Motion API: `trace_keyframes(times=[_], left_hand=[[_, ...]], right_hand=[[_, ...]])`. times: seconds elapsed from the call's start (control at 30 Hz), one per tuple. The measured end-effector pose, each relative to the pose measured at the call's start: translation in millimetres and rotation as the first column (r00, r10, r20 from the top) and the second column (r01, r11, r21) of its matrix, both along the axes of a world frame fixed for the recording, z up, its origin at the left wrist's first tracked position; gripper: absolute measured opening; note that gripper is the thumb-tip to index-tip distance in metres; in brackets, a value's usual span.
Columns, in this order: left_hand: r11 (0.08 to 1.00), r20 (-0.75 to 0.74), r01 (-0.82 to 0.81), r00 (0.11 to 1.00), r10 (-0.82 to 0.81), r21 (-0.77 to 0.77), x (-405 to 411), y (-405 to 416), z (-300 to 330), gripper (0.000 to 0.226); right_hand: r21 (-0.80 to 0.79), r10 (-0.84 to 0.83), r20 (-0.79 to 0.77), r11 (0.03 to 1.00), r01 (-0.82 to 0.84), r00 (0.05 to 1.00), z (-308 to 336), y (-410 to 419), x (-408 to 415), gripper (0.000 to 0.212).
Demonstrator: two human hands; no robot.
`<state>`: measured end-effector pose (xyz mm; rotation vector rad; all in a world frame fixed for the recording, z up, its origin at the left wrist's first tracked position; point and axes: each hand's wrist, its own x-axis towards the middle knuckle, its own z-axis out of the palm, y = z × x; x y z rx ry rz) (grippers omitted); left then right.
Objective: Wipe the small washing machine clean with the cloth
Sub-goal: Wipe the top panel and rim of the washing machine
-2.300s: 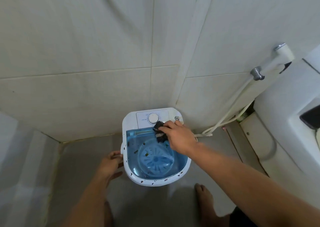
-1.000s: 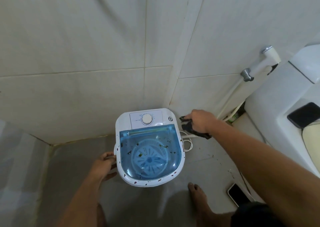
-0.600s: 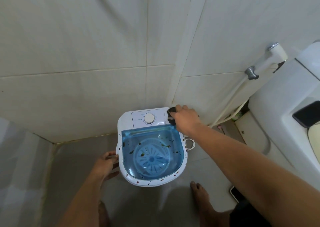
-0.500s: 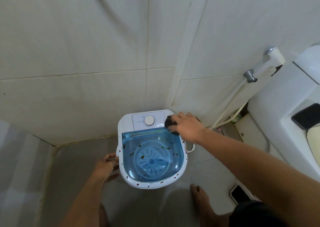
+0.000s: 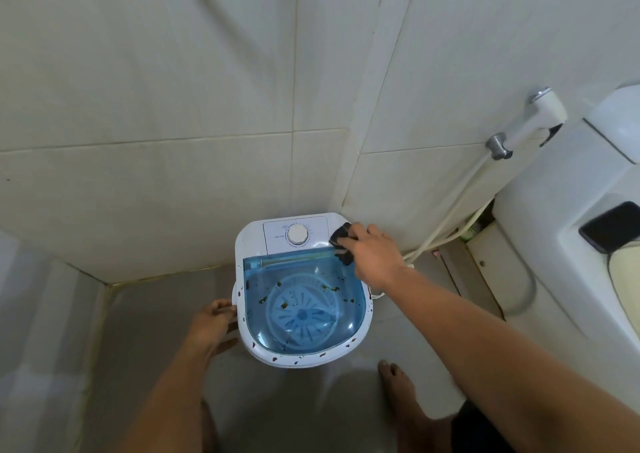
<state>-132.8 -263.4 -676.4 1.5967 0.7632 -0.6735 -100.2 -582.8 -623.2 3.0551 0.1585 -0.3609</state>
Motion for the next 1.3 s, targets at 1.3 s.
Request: trace_keyframes(times=[1.3], left_hand=[[0.997,0.024,-0.039,0.999,0.041,-0.073,-3.0,2.3,-6.0,0.015]], right_hand=[[0.716,-0.466,-0.182,0.540,0.442,0.866,-45.8,-29.4,-26.3,0.037]])
